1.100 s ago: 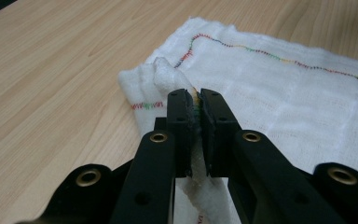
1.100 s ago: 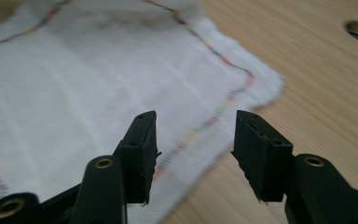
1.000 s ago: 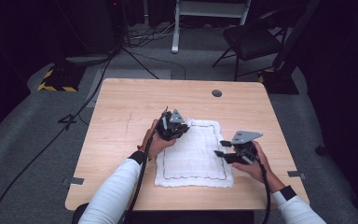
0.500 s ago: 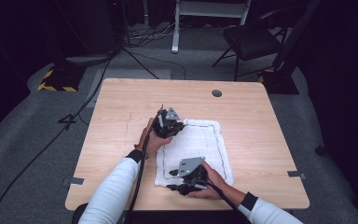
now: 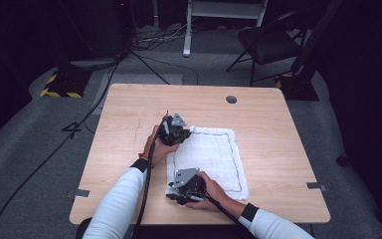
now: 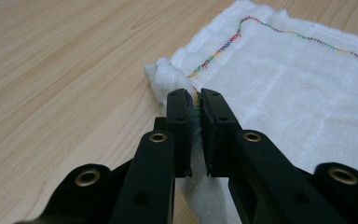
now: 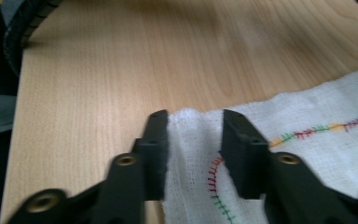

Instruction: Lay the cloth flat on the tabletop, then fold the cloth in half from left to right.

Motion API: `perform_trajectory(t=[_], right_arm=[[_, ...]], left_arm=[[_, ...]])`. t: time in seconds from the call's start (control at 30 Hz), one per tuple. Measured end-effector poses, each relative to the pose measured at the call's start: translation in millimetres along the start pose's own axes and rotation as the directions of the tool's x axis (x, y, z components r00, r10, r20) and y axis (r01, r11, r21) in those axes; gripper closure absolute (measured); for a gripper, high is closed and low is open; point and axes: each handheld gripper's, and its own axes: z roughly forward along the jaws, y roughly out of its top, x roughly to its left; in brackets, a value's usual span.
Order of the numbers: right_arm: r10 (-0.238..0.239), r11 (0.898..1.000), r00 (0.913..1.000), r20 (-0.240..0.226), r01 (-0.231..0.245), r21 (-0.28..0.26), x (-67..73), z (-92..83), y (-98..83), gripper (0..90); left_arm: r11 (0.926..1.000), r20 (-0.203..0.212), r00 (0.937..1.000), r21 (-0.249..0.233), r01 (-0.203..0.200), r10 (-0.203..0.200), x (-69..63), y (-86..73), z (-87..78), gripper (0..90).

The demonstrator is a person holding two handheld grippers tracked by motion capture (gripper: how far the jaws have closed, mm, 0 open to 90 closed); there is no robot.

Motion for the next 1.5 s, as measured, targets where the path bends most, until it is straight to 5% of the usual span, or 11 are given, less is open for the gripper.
perform_trajectory(t=[0.13, 0.27, 1.0, 1.27, 1.5], right_arm=[[0.001, 1.000, 0.9993, 0.036, -0.001, 0.006, -1.7, -1.1, -0.6, 80.9], [-0.010, 1.000, 0.9989, 0.046, 0.010, 0.010, -1.0, -5.1, -0.4, 85.4], [-0.003, 0.993, 0.9932, 0.117, 0.016, -0.114, -1.1, -77.2, -10.1, 86.5], [0.036, 0.989, 0.9869, 0.157, -0.012, -0.146, -5.3, -99.9, -20.4, 86.5], [0.099, 0.983, 0.9725, 0.211, -0.062, -0.173, -15.0, -126.2, -38.4, 86.6]], left_arm=[[1.0000, -0.004, 1.0000, 0.006, 0.006, -0.006, 2.0, -1.7, 0.0, 82.5], [0.9999, -0.018, 0.9998, 0.004, 0.012, -0.011, 4.6, -2.6, -2.5, 82.5], [0.9973, -0.074, 0.9953, -0.044, 0.059, -0.063, 26.6, 1.5, -18.6, 82.7], [0.9980, -0.063, 0.9969, -0.044, 0.045, -0.048, 20.1, 12.9, -9.4, 82.7], [0.9987, -0.053, 0.9980, -0.040, 0.033, -0.035, 11.0, 27.5, 5.9, 82.7]])
